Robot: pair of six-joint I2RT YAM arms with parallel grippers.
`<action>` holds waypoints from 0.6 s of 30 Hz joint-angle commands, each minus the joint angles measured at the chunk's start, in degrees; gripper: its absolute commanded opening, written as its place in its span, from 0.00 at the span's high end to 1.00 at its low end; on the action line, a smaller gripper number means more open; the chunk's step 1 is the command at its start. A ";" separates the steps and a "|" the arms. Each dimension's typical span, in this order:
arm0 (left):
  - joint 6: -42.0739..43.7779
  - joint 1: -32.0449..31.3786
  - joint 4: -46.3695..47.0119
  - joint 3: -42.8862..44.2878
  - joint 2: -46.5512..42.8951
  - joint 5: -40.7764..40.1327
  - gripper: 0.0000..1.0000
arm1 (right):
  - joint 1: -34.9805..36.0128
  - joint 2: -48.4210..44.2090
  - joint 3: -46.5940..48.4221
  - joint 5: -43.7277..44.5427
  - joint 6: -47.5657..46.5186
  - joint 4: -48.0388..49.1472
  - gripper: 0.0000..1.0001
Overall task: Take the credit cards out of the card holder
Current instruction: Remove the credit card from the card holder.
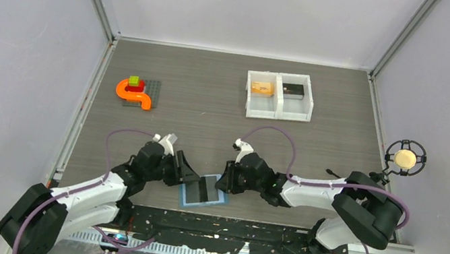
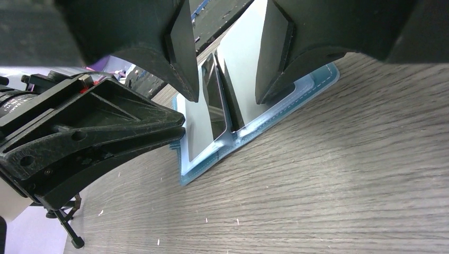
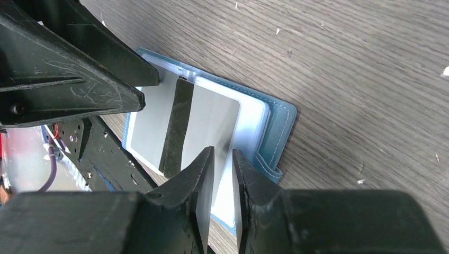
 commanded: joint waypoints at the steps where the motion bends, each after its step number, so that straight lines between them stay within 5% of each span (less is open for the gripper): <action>1: 1.71 -0.85 3.36 -0.64 0.91 -1.51 0.54 | -0.17 1.48 -1.49 -0.07 0.75 1.56 0.73; 18: 0.80 -3.95 11.50 -0.30 6.32 -1.43 0.57 | -0.45 2.20 -2.47 -1.27 1.95 3.42 0.75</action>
